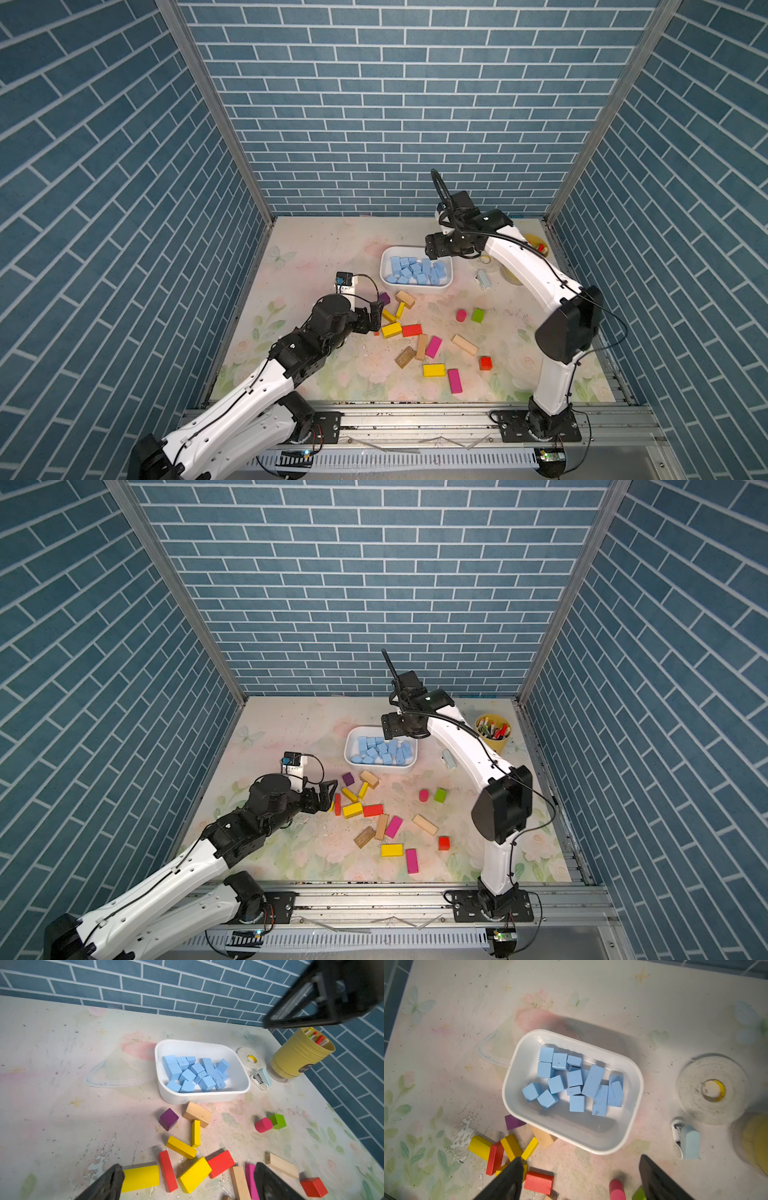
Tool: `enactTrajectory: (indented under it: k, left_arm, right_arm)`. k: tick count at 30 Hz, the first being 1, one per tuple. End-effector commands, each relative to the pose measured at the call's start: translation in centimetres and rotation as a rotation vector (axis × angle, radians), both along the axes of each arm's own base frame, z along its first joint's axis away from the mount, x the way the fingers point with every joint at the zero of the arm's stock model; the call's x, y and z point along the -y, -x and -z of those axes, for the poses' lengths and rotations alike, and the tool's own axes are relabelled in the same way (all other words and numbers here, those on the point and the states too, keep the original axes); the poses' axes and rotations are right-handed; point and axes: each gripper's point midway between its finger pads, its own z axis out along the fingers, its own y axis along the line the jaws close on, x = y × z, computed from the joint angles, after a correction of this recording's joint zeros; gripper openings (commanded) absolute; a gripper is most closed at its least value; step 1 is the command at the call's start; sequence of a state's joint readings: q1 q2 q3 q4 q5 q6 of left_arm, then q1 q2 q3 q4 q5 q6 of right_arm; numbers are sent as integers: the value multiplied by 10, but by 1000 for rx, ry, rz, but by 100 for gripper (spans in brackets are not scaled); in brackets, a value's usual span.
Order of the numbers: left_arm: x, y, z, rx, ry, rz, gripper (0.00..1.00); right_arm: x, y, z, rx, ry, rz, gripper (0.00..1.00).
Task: Pick out the blue building blocks
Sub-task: Reset both arms
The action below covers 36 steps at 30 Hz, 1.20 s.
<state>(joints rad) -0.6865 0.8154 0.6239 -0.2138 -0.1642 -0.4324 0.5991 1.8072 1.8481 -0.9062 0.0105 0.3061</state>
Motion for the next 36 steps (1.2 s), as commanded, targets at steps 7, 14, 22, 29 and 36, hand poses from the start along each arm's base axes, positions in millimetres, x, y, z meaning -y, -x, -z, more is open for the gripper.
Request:
enactTrajectory:
  k: [7,14,22,29,36]
  left_arm:
    - [-58,-24,-21,153,-272,-262,99]
    - [-91,-35,-15,261,-415,-424,99]
    - [-126,-53,17,240,-471,-559,99]
    - [-142,-70,25,265,-524,-583,99]
    - [-158,-83,41,262,-566,-586,99]
  right_arm:
    - [88,46,-14,291,68,170,96]
    - [164,76,0,455,137,408,99]
    - [239,79,46,442,281,665,99]
    - [288,76,62,565,407,826,99]
    - [310,56,97,553,435,831,99]
